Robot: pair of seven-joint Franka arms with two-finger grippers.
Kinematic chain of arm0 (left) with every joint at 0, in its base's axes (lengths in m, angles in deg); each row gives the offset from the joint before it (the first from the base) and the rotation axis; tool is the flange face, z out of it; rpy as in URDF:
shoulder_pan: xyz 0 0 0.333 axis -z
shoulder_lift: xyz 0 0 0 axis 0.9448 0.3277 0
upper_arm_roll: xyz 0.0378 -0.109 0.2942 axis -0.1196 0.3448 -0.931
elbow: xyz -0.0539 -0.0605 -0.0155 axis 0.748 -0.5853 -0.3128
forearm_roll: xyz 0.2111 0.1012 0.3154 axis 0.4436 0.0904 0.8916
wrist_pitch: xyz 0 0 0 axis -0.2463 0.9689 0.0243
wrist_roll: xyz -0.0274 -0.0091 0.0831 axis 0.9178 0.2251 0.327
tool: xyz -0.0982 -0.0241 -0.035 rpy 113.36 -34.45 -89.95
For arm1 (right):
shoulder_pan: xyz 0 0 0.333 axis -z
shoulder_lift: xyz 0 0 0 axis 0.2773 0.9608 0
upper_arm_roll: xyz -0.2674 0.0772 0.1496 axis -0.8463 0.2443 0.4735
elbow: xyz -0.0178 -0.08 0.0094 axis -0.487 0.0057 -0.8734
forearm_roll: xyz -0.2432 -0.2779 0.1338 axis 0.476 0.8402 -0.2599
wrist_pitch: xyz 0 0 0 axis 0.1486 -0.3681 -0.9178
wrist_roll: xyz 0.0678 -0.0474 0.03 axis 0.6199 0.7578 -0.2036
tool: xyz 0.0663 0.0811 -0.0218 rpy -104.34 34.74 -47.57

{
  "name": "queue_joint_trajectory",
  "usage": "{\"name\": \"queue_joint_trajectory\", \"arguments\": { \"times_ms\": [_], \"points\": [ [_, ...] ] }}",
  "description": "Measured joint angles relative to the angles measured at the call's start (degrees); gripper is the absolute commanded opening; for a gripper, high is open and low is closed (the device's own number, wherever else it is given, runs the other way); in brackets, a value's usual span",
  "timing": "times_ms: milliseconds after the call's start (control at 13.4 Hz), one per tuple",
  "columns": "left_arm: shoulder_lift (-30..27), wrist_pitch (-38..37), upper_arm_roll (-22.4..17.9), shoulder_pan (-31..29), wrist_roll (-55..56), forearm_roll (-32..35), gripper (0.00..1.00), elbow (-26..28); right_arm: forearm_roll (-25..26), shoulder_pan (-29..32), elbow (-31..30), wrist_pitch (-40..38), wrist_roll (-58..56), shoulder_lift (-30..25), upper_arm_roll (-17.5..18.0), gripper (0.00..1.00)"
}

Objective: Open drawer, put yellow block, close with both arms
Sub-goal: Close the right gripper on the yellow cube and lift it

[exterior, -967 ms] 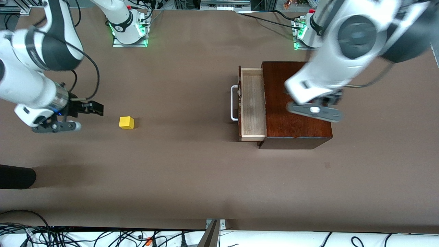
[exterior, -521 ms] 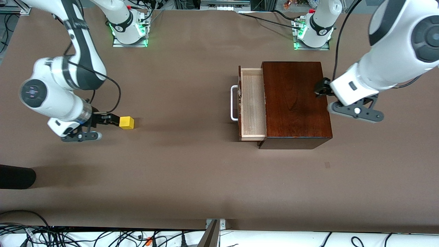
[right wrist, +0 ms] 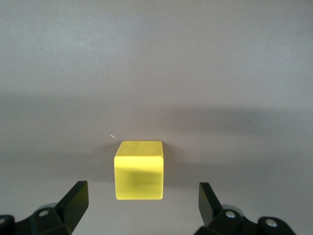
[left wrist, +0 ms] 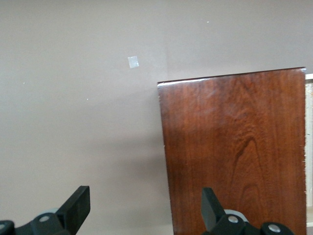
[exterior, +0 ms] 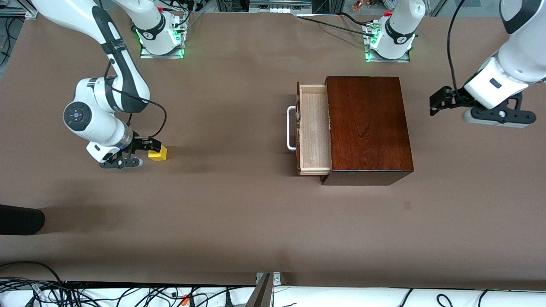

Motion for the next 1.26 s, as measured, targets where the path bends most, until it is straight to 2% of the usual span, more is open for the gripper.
{"name": "queue_joint_trajectory", "arguments": {
  "times_ms": [521, 818, 1264],
  "points": [
    [-0.46, -1.8, -0.18, 1.06, 0.12, 0.0, 1.0, 0.49, -2.1, 0.0, -1.82, 5.37, 0.0, 3.48, 0.0, 0.99],
    [-0.46, -2.07, -0.26, 1.02, 0.12, 0.0, 1.0, 0.49, -2.4, 0.0, -1.83, 5.55, 0.0, 4.34, 0.0, 0.82],
    [-0.46, -2.72, -0.56, 1.01, 0.12, 0.0, 1.0, 0.49, -2.41, 0.0, -1.87, 5.62, 0.0, 4.77, 0.0, 0.43]
  ]
}}
